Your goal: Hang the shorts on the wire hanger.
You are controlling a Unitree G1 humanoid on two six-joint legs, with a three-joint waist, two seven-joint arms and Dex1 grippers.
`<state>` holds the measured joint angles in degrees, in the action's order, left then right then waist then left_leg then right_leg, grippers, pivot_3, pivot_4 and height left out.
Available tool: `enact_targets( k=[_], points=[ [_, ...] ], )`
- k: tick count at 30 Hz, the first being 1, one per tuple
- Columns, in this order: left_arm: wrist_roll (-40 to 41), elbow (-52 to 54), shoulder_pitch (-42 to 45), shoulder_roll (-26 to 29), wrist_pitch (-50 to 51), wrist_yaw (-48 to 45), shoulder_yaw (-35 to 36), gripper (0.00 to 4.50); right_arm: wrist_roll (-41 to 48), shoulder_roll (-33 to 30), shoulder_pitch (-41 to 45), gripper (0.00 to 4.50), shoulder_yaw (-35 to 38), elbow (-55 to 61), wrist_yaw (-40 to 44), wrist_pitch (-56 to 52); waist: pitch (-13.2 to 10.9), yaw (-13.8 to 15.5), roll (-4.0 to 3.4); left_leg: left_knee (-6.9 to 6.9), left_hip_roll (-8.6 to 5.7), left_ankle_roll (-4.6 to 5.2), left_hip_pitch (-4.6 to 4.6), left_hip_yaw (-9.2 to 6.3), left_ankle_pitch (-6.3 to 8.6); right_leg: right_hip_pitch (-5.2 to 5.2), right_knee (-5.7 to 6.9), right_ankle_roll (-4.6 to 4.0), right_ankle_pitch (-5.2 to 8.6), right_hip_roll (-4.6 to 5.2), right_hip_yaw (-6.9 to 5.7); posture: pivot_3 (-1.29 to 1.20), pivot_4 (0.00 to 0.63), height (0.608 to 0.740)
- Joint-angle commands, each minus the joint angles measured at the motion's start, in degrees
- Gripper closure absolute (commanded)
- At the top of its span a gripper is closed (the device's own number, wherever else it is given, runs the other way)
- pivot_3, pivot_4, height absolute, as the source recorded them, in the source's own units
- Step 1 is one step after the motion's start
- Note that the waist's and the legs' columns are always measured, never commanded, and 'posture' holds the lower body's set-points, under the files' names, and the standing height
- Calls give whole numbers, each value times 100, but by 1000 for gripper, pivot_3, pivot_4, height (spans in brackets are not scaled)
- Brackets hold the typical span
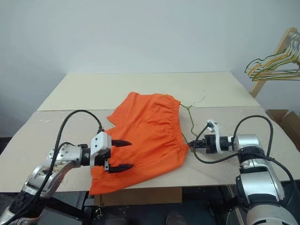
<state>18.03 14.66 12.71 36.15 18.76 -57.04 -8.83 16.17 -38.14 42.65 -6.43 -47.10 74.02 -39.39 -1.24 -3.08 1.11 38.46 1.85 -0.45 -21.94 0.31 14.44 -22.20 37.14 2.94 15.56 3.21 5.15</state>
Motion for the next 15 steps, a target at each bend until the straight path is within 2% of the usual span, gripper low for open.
enact_targets(
  k=[1, 6, 10, 15],
  points=[
    [111, -165, 578, -260, -154, 422, 472, 19, 98, -265, -269, 4500, 304, 1328, -157, 113, 0, 13, 0, 1, -1, 0, -4, -5, 0, 0, -1, 0, 0, 0, -4, -64, 0, 740],
    [302, -908, 1976, -336, -259, 549, 1039, 19, -96, -566, -825, 4500, 230, 2853, -261, 627, -1, -4, 1, 15, 1, 0, -14, -13, 0, -4, 0, 0, 0, -2, -15, -76, 0, 740],
    [268, -1727, 3063, -331, -651, 385, 1212, 19, -32, -661, -926, 4500, 283, 3487, -348, 451, 0, -92, 1, 27, -3, 1, -24, -17, 1, -2, -4, 4, -1, 1, -19, -95, 0, 740],
    [107, -3085, 4212, -137, -1271, -537, 1017, 19, -227, -693, -973, 4500, 166, 3943, -595, 635, -1, -142, 1, 28, -3, 2, -26, -17, 2, -3, -5, 6, 0, 0, -20, -99, 0, 740]
  ],
)
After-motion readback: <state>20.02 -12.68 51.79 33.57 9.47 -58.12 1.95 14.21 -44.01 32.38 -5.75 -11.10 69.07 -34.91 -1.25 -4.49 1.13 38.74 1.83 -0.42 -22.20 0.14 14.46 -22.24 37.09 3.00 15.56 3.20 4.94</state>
